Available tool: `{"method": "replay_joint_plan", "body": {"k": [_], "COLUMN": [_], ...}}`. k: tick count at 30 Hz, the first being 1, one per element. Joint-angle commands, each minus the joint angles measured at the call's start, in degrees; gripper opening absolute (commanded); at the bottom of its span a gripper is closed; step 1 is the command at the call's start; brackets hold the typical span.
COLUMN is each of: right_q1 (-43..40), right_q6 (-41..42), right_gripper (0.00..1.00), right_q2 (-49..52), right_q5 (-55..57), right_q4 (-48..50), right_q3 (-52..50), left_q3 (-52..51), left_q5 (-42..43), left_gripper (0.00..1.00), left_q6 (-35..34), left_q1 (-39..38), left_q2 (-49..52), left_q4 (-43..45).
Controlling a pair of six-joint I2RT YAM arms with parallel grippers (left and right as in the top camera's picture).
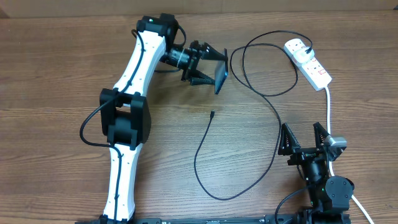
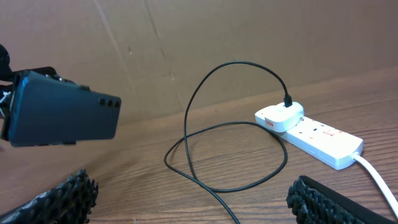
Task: Plug charger to phone and switch on socket
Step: 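Lift the phone with the left gripper and tilt it upright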
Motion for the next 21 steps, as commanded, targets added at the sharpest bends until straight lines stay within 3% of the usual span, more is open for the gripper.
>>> {"method": "replay_joint_plan", "body": {"k": [1, 7, 21], "right_q1": [0.4, 0.4, 0.4], "right_q6": [-0.3, -0.3, -0.3], "right_gripper": [1.0, 1.0, 1.0], "right_q2": [-0.7, -0.7, -0.7], "right_q5": [-0.3, -0.3, -0.3], "right_q4": [0.2, 0.2, 0.2], "right_q3": [-0.6, -0.6, -0.6], "left_q3": [1.6, 1.6, 1.6], "left_q5": [10.4, 14.0, 14.0], "left_gripper": [0.58, 0.57, 0.54], "left_q6": [-6.1, -9.0, -9.5], "left_q1": [1.6, 4.0, 8.6], "left_q2": [-0.3, -0.3, -0.3], "left_q4": [-0.1, -0.2, -0.2]}}
